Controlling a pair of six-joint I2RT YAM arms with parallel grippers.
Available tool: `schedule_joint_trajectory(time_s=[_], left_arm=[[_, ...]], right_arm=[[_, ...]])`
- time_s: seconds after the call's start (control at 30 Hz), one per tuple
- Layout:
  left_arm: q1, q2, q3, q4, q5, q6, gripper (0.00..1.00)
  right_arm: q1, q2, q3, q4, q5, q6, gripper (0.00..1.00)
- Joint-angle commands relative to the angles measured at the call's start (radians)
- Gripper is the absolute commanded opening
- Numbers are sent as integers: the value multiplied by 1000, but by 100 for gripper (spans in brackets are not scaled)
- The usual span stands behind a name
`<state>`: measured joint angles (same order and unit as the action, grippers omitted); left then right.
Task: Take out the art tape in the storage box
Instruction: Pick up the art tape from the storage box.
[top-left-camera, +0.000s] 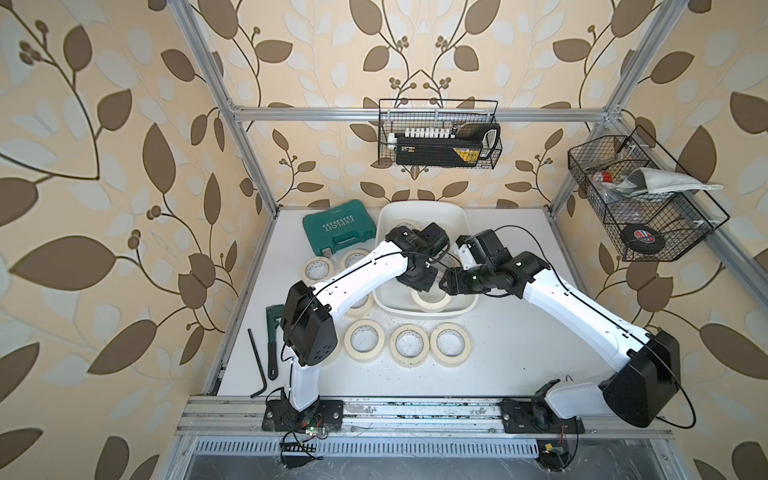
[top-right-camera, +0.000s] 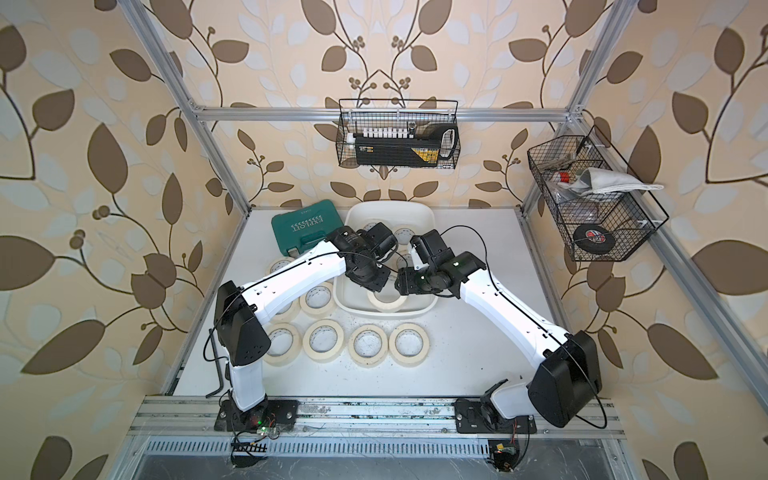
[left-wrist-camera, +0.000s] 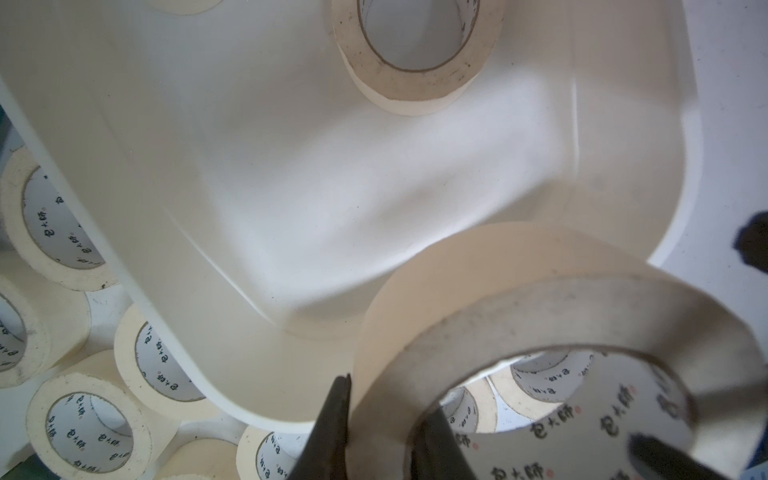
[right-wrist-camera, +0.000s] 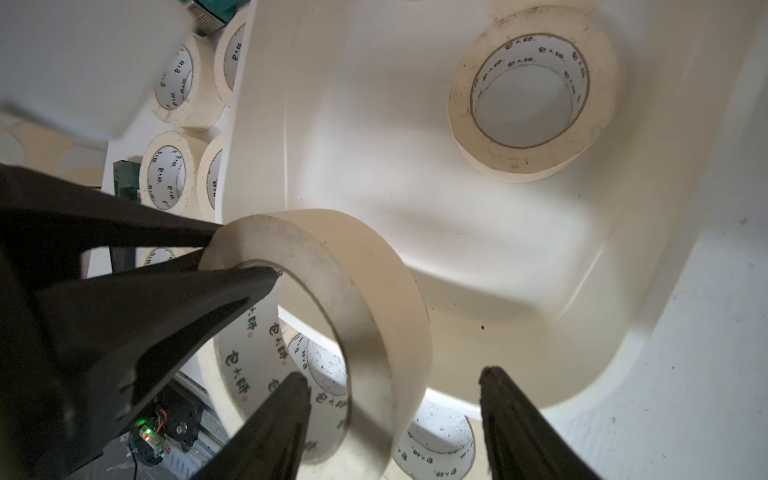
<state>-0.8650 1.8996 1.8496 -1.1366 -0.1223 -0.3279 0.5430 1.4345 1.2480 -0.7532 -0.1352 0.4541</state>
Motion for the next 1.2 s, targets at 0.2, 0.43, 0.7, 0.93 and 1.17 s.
schedule_joint_trajectory(time_s=[0.2,0.43,0.7,0.93,1.17], left_arm=[[-3,-70,-5,43,56,33,9],[0,-102,-50,101,128,5,45],[48,-212,-157,209,196,-72,87],[118,-381,-356,384,204,-142,99],[164,-390,-404,373,216,-178,99]], right_arm=[[10,73,70,12,6,-15,35],[10,99,88,-4,13,-20,11],[0,103,121,-52,50,-58,0],[-76,91,175,-105,118,-129,0],[-227,87,256,-122,187,-153,0]])
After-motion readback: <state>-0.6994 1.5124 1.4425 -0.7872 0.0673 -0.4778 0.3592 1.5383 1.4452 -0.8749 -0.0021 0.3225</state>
